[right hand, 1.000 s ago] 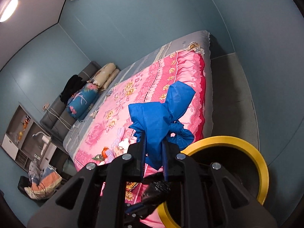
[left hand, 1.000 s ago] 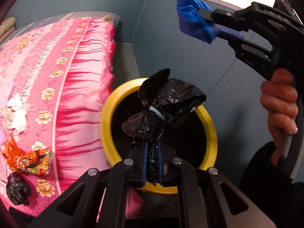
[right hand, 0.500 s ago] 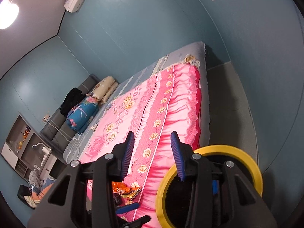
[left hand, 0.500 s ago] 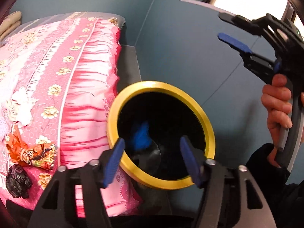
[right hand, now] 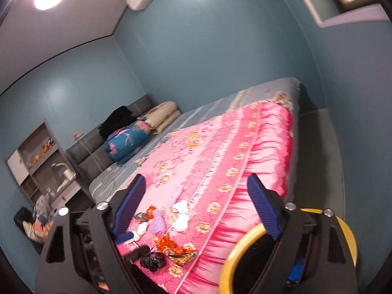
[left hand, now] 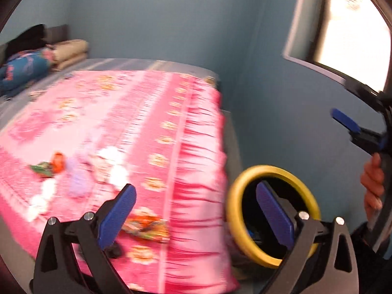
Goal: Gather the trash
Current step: 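Move both grippers back over the remaining items on the bed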
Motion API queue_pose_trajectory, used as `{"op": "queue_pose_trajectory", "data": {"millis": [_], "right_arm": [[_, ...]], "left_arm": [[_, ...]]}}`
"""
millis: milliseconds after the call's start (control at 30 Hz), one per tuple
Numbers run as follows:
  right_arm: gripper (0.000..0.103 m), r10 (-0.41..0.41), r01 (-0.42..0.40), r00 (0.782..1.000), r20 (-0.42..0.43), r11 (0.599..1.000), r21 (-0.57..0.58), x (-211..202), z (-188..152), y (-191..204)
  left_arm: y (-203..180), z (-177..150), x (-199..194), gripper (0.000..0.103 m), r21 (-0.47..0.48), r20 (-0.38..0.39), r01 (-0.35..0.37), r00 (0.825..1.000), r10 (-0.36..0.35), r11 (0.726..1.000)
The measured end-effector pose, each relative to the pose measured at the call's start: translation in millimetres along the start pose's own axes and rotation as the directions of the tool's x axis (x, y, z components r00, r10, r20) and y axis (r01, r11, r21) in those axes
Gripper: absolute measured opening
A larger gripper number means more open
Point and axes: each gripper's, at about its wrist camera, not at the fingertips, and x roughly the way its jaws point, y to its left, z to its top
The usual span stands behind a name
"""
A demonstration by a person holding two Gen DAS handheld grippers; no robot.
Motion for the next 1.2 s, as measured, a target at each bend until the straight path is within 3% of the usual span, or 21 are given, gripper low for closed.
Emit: {"op": "queue_pose_trajectory", "data": {"millis": [67, 233, 467, 833, 1067, 1200], "right_arm": [[0.093, 0.024, -0.024, 1.000, 0.018, 0.999, -0.027, 5.9, -1.4, 12.4], [0.095, 0.033, -0.031, 0.999, 0.021, 0.992, -0.122, 31.3, -9.4, 48.7], [0.095, 0.063, -0.077, 0.994, -0.089, 0.981, -0.176, 75.1, -26.7, 77.6], [0.095, -0.007, -0.080, 0.967, -0.255, 0.941, -0.330, 150.0, -89.8, 116.9], [0.095, -0.061, -0.088, 0.935, -0.350, 0.916, -0.393, 197.5, -132.1, 127.7], [0.095, -0.098, -0.073, 0.924, -0.370, 0.904, -0.421, 215.2, -146.9, 126.4]], "left_arm": [[20.6, 5.1, -5.6, 0.095, -0.007, 0.005, -0.060, 0.998, 0.060, 0.998], [72.4, 10.6, -25.3, 0.095, -0.047, 0.026, -0.218, 0.975, 0.219, 0.975], [136.0, 4.1, -38.3, 0.095, -0.141, 0.003, -0.344, 0.937, 0.348, 0.928], [198.5, -19.9, -22.6, 0.095, -0.127, -0.067, -0.460, 0.888, 0.455, 0.879], [235.8, -36.7, -1.1, 0.095, -0.126, -0.108, -0.492, 0.870, 0.481, 0.861], [259.4, -46.3, 13.3, 0.095, -0.157, -0.139, -0.484, 0.874, 0.466, 0.861]]}}
